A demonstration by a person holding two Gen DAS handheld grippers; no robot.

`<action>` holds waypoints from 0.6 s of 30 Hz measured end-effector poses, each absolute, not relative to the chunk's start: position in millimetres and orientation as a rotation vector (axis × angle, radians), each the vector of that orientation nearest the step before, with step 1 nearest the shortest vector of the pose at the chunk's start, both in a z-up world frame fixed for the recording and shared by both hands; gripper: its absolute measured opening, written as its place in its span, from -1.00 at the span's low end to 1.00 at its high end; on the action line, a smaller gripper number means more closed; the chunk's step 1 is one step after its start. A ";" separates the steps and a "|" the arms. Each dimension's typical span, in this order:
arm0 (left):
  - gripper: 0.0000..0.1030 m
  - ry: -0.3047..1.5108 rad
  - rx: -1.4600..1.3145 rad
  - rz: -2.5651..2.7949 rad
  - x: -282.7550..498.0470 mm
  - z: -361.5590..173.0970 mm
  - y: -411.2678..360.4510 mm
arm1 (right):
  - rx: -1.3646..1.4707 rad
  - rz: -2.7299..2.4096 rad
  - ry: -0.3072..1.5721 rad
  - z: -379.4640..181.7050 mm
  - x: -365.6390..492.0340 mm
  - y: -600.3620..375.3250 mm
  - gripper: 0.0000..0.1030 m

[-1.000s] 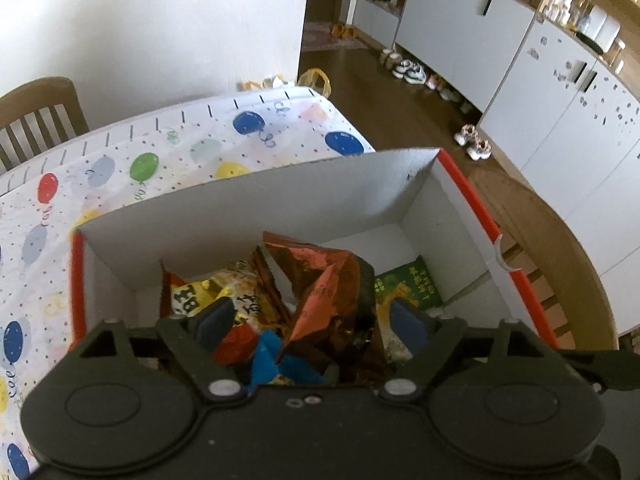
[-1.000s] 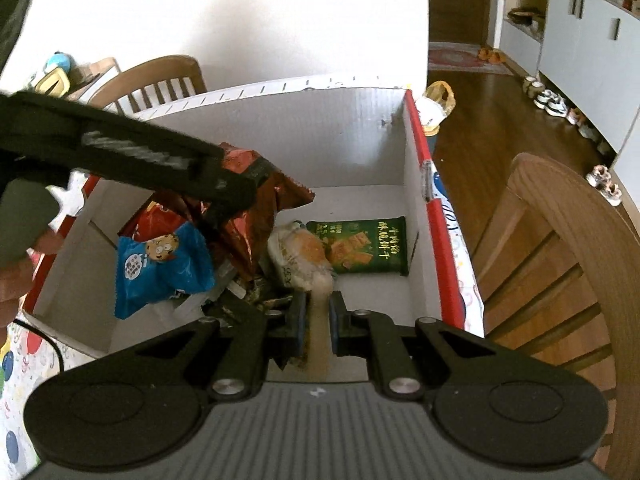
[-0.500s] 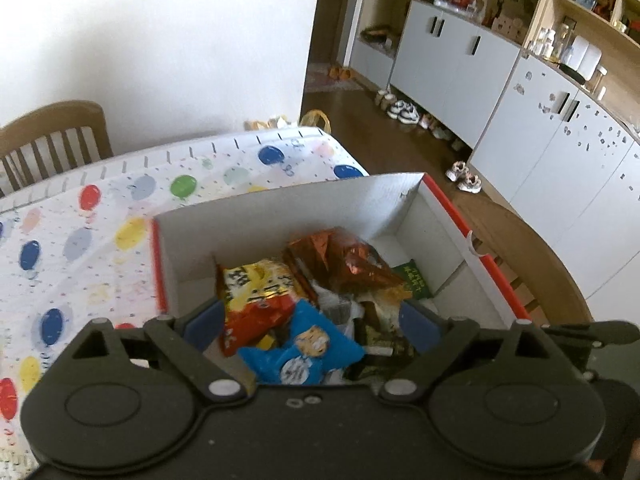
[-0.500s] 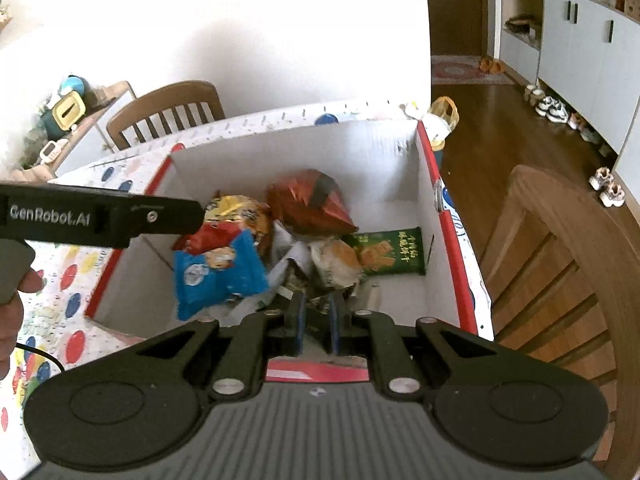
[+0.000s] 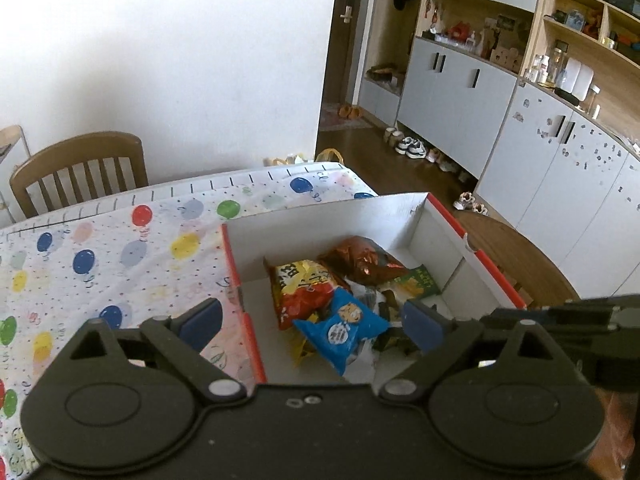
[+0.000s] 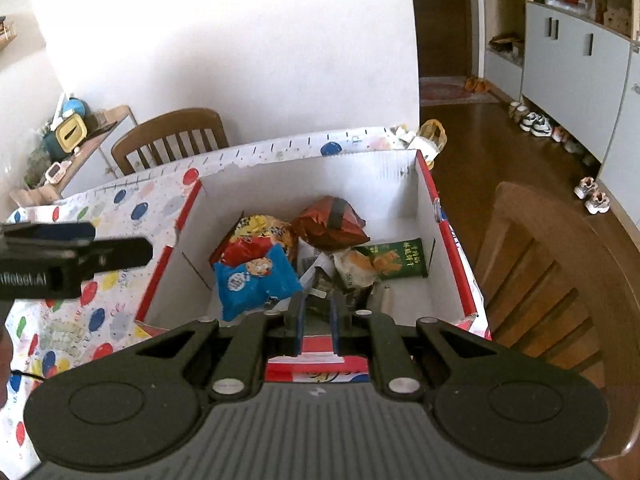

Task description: Organize snacks

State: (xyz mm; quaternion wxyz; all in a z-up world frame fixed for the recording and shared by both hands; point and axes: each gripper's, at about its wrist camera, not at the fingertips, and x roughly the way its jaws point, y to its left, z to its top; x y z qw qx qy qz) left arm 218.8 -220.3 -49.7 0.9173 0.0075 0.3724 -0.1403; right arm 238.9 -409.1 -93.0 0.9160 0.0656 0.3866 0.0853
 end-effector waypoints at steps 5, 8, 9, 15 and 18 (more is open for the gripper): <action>0.88 0.747 0.025 -0.274 198.0 -45.3 -210.9 | 0.130 0.167 0.744 -81.3 223.7 -403.6 -0.19; 0.98 0.741 0.014 -0.279 188.2 -41.8 -205.4 | 0.120 0.164 0.723 -77.2 216.6 -401.1 0.42; 0.99 0.741 0.008 -0.278 186.2 -41.0 -204.1 | 0.121 0.167 0.726 -76.5 215.5 -400.7 0.42; 0.99 0.724 -0.004 -0.284 170.2 -36.5 -197.0 | 0.112 0.178 0.683 -70.5 204.4 -398.0 0.61; 0.99 0.718 -0.015 -0.290 162.4 -35.4 -194.6 | 0.114 0.188 0.655 -65.3 197.1 -396.1 0.70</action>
